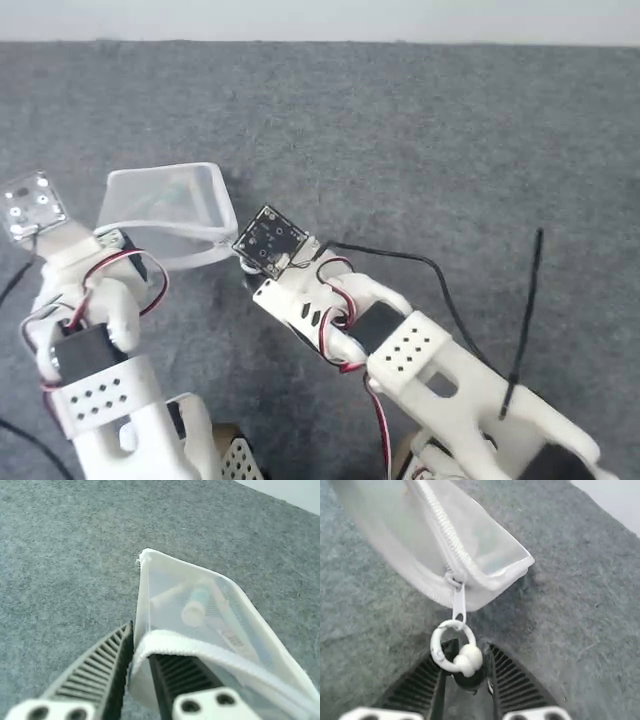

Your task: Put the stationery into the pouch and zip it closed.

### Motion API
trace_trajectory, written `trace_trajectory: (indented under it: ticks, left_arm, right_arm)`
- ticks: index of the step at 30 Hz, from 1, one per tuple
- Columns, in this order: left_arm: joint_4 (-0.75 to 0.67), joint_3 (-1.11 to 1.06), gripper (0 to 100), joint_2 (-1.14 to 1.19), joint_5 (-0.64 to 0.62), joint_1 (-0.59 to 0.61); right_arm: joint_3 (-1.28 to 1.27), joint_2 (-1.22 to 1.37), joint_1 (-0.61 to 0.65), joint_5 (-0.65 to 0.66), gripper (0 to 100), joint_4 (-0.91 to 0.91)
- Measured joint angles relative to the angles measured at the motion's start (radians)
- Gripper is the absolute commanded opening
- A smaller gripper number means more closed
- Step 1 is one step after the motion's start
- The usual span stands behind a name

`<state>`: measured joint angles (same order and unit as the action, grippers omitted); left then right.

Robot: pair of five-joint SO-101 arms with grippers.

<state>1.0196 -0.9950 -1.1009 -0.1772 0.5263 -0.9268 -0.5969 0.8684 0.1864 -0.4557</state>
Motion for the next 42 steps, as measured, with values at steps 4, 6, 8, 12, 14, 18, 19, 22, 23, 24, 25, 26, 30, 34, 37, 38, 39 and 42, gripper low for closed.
trace_trajectory:
  ticks: [4, 6, 8, 12, 14, 18, 19, 22, 23, 24, 25, 26, 30, 34, 37, 38, 39, 42]
  left_arm:
    - [0.000, 0.000, 8, 0.000, 0.000, 0.000]
    - [0.000, 0.000, 12, 0.000, 0.000, 0.000]
    - [0.000, 0.000, 14, 0.000, 0.000, 0.000]
    - [0.000, 0.000, 15, 0.000, 0.000, -0.037]
    - [0.000, 0.000, 16, 0.000, 0.000, -0.043]
    - [0.000, 0.000, 16, 0.000, 0.000, -0.048]
    - [0.000, 0.000, 16, 0.000, 0.000, -0.048]
    - [0.000, 0.000, 17, 0.000, 0.000, -0.048]
    - [0.000, 0.000, 18, 0.000, 0.000, -0.048]
    - [0.000, 0.000, 20, 0.000, 0.000, -0.048]
    - [0.000, 0.000, 22, 0.000, 0.000, -0.048]
    - [0.000, 0.000, 24, 0.000, 0.000, -0.048]
    - [0.000, 0.002, 26, 0.000, 0.000, -0.081]
    - [0.000, 0.003, 28, -0.003, 0.000, -0.180]
    - [0.017, 0.048, 30, -0.002, 0.002, -0.249]
    - [0.038, 0.069, 30, -0.002, 0.008, -0.272]
    - [0.064, 0.091, 30, -0.002, 0.018, -0.295]
    - [0.138, 0.153, 30, -0.002, 0.057, -0.381]
  right_arm:
    - [0.011, -0.025, 0.003, 0.006, 0.6, -0.054]
    - [0.011, -0.029, 0.015, 0.006, 0.6, -0.077]
    - [0.011, -0.029, 0.040, 0.028, 0.6, -0.112]
    - [0.011, -0.029, 0.084, 0.094, 0.6, -0.172]
    - [0.011, -0.029, 0.094, 0.103, 0.6, -0.183]
    - [0.011, -0.029, 0.094, 0.109, 0.6, -0.189]
    - [0.011, -0.029, 0.094, 0.109, 0.6, -0.190]
    - [0.011, -0.038, 0.094, 0.110, 0.6, -0.190]
    - [0.011, -0.051, 0.094, 0.110, 0.6, -0.195]
    - [0.011, -0.068, 0.094, 0.110, 0.6, -0.207]
    - [0.011, -0.089, 0.094, 0.112, 0.6, -0.226]
    - [0.011, -0.114, 0.097, 0.112, 0.6, -0.241]
    - [0.011, -0.230, 0.124, 0.132, 0.6, -0.318]
    - [0.011, -0.307, 0.163, 0.227, 0.6, -0.381]
    - [-0.006, -0.338, 0.180, 0.293, 0.6, -0.385]
    - [-0.015, -0.348, 0.184, 0.307, 0.6, -0.377]
    - [-0.031, -0.358, 0.187, 0.318, 0.6, -0.365]
    - [-0.048, -0.391, 0.187, 0.330, 0.6, -0.350]
